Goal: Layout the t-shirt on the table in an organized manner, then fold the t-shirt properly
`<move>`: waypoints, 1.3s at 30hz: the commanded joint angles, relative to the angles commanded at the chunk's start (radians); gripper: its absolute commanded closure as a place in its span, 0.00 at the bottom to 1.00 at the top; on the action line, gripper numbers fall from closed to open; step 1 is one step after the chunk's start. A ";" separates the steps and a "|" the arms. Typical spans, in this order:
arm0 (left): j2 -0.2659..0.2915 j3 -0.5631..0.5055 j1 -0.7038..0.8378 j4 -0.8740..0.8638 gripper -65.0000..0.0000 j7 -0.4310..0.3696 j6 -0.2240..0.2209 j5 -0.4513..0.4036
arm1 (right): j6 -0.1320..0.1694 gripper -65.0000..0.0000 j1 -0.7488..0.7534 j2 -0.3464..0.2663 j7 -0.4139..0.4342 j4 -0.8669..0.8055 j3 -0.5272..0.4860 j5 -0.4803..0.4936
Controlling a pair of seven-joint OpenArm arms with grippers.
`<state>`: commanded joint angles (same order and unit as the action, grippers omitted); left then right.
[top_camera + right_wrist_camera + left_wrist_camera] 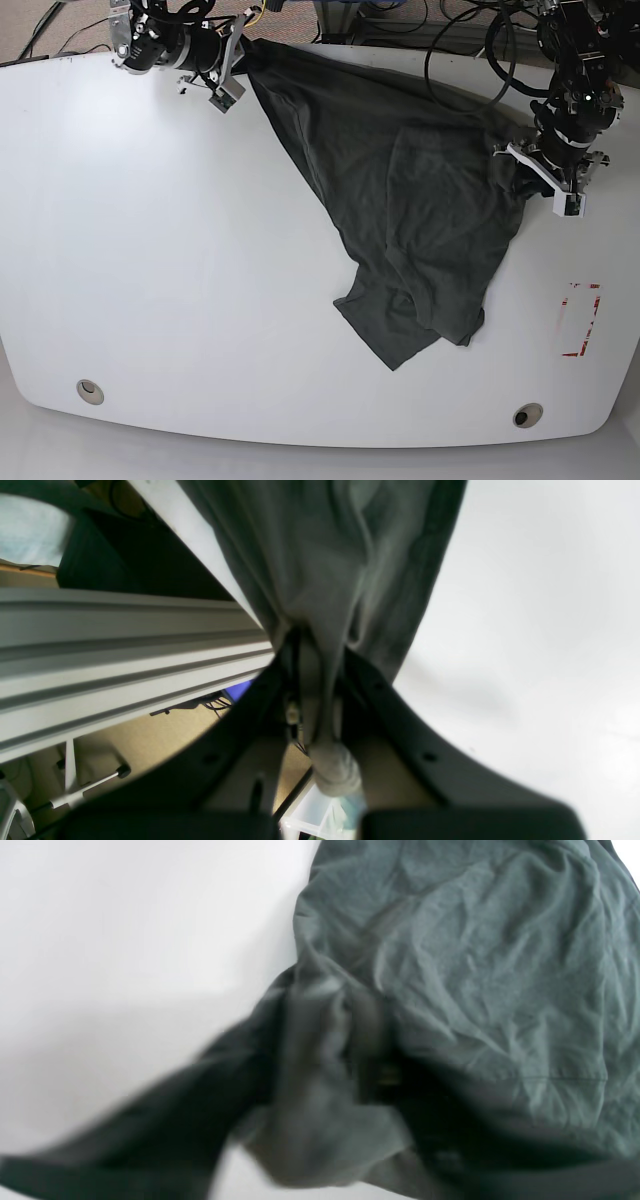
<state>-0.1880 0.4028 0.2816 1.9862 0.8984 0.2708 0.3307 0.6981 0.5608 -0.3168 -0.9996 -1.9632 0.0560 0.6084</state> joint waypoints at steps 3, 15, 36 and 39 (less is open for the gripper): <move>-0.002 0.000 0.000 0.003 0.30 0.000 0.002 0.002 | 0.000 1.00 0.000 0.000 0.000 0.000 0.000 0.000; 0.043 -0.041 -0.110 0.012 0.29 0.000 0.146 -0.005 | 0.000 1.00 -0.018 0.000 0.000 0.000 -0.003 0.000; 0.123 -0.503 -0.462 -0.284 0.29 -0.003 -0.114 -0.219 | 0.000 1.00 -0.043 0.000 0.000 0.002 -0.003 0.000; 0.123 -0.540 -0.473 -0.339 0.29 -0.006 -0.114 -0.253 | 0.000 1.00 -0.052 0.000 0.000 0.002 -0.003 0.000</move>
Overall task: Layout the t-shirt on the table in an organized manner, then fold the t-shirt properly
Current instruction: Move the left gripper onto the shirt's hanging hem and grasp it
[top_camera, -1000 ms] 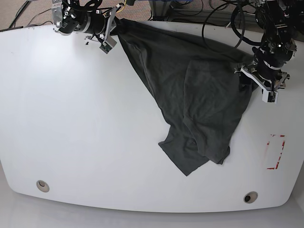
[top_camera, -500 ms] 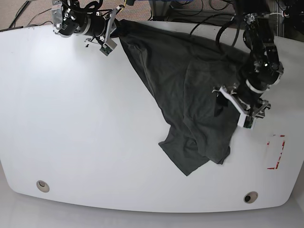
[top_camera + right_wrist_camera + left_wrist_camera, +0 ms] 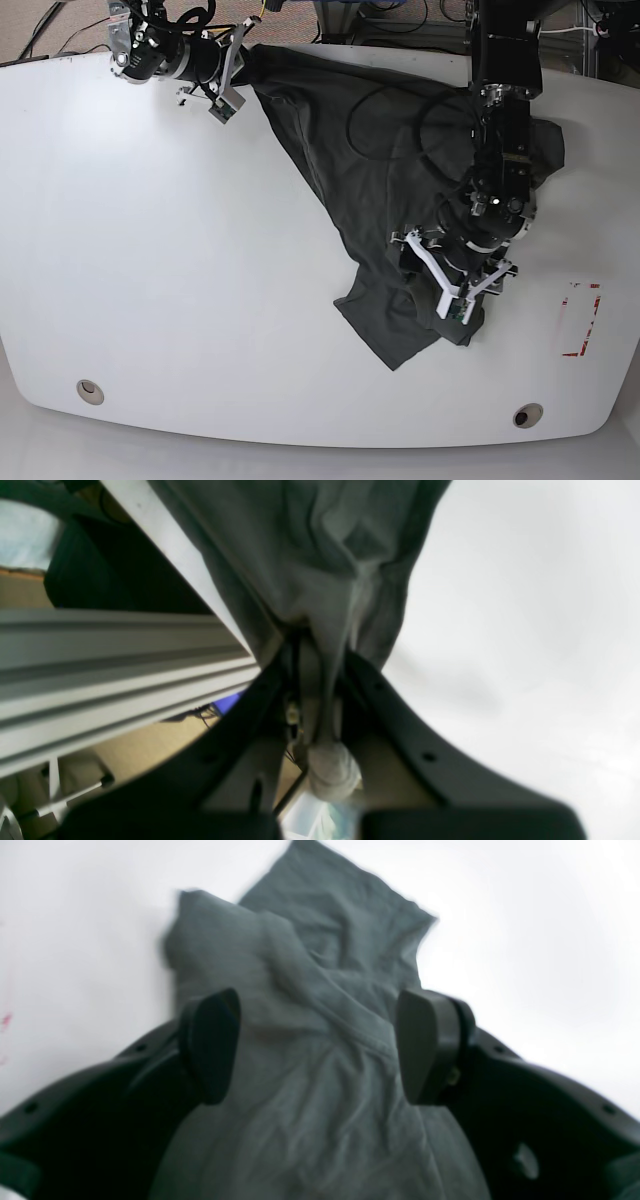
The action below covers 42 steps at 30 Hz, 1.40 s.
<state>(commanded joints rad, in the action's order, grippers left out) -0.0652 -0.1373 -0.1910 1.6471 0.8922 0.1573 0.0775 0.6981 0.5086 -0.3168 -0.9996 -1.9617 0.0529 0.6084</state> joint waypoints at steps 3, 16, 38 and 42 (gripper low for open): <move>0.015 -0.021 0.000 -0.044 0.29 -0.006 0.000 -0.011 | 0.000 1.00 -0.005 0.000 0.000 0.000 0.000 0.000; 0.031 -0.044 0.000 -0.186 0.29 -0.072 0.000 -0.014 | 0.000 1.00 -0.006 0.002 0.000 0.000 0.002 0.000; 0.028 -0.041 -0.002 -0.235 0.91 -0.097 0.000 -0.014 | 0.000 1.00 -0.008 0.002 0.000 0.002 0.008 0.000; 0.025 -0.040 -0.002 -0.230 1.00 -0.095 0.000 -0.014 | 0.000 1.00 -0.008 0.002 0.000 0.002 0.008 0.000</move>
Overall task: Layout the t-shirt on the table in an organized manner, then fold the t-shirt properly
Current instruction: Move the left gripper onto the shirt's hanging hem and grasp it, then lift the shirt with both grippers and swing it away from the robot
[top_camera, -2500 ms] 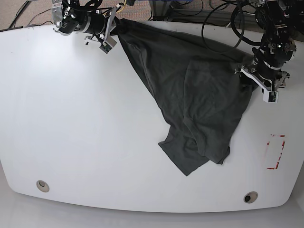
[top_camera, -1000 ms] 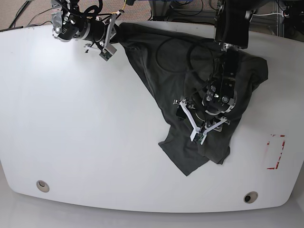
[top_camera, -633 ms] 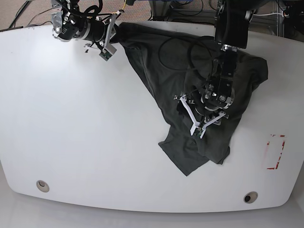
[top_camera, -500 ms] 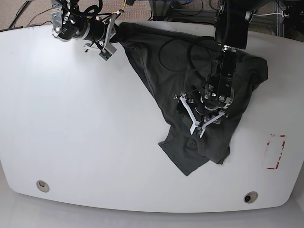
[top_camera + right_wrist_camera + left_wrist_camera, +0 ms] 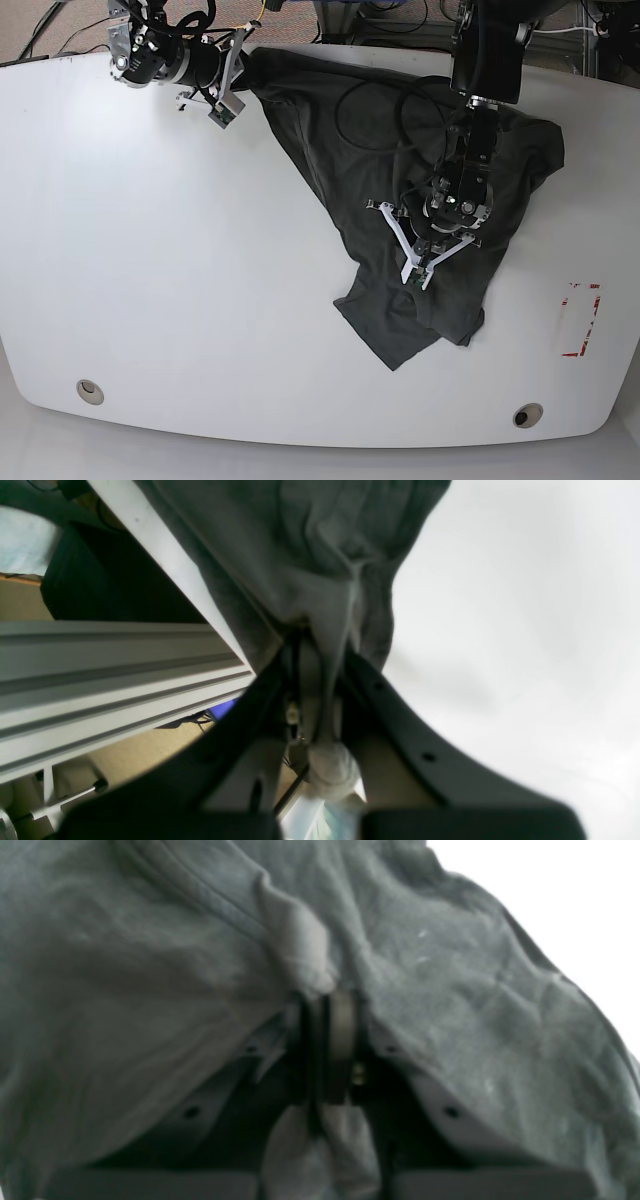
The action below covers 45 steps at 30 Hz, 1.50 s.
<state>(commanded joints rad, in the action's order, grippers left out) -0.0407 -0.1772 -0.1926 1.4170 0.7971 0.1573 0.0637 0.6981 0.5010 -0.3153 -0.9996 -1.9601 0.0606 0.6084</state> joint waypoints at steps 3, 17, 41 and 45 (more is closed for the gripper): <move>-0.014 0.002 0.000 0.020 1.00 0.002 0.000 0.002 | 0.000 1.00 0.000 0.000 0.000 0.000 0.002 0.000; -0.032 0.157 -0.002 0.364 1.00 0.094 0.008 0.006 | 0.000 1.00 -0.034 0.048 -0.005 -0.006 0.226 0.008; 0.051 0.336 -0.361 0.479 1.00 0.094 0.006 0.009 | 0.000 1.00 -0.741 -0.109 -0.199 0.103 0.397 -0.002; 0.052 0.393 -0.466 0.479 0.99 0.095 0.006 0.009 | 0.000 1.00 -0.921 -0.173 -0.245 0.196 0.396 -0.002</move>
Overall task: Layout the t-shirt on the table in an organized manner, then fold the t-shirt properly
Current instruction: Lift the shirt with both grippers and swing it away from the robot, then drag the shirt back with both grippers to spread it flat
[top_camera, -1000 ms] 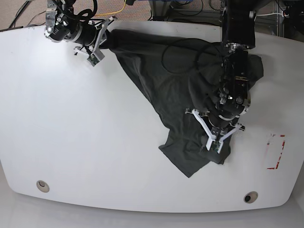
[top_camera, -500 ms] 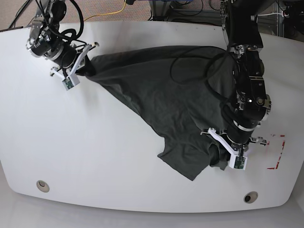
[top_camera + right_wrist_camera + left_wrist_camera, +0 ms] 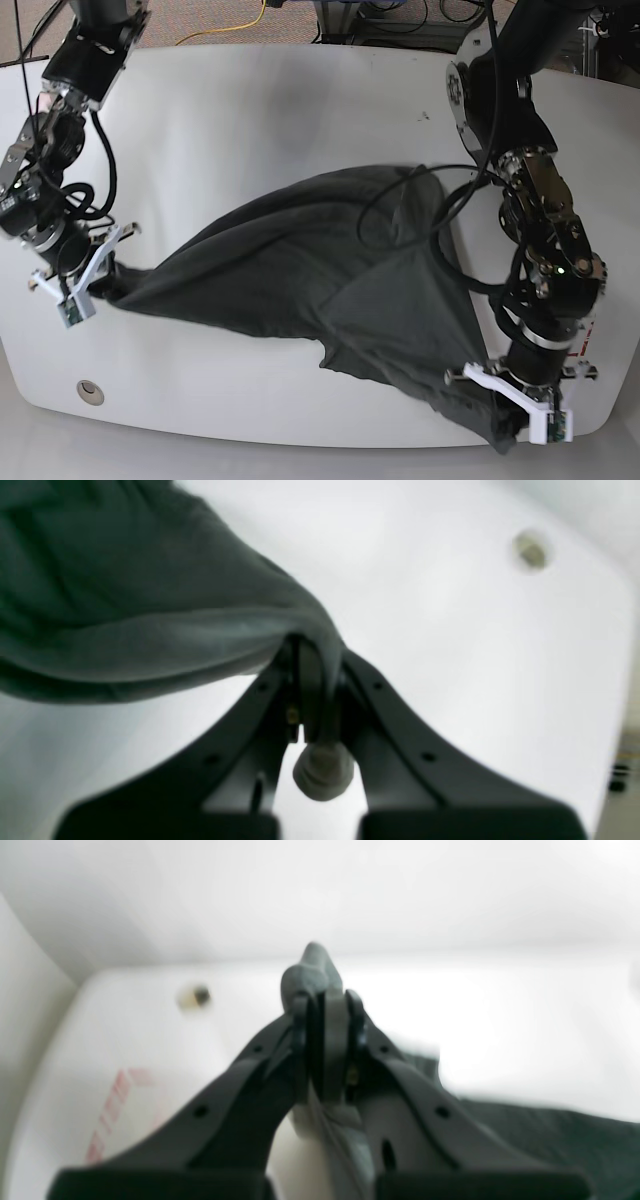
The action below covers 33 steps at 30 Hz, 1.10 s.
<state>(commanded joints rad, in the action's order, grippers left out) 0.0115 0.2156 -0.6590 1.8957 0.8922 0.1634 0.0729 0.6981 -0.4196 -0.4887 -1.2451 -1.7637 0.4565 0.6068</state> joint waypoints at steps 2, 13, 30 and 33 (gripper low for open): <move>-0.003 0.025 -0.061 -0.002 0.99 0.009 0.000 0.000 | 0.000 1.00 -0.086 -0.032 -0.020 0.046 -0.002 0.002; -0.054 0.083 -0.318 -0.008 0.99 0.081 0.000 0.000 | 0.000 1.00 -0.446 -0.206 -0.035 0.262 -0.140 0.008; -0.055 0.219 -0.066 0.000 0.99 0.123 0.071 0.080 | 0.000 1.00 -0.055 -0.138 -0.081 0.052 0.028 0.009; -0.060 0.232 0.035 0.005 0.99 0.138 0.078 0.112 | 0.000 1.00 0.080 -0.109 -0.081 -0.003 0.063 0.009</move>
<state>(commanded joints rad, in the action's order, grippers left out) -0.0483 0.4473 -0.6237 1.9003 1.0303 0.2417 0.1849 0.6981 -0.3399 -0.5976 -1.3265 -1.7668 0.5194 0.6160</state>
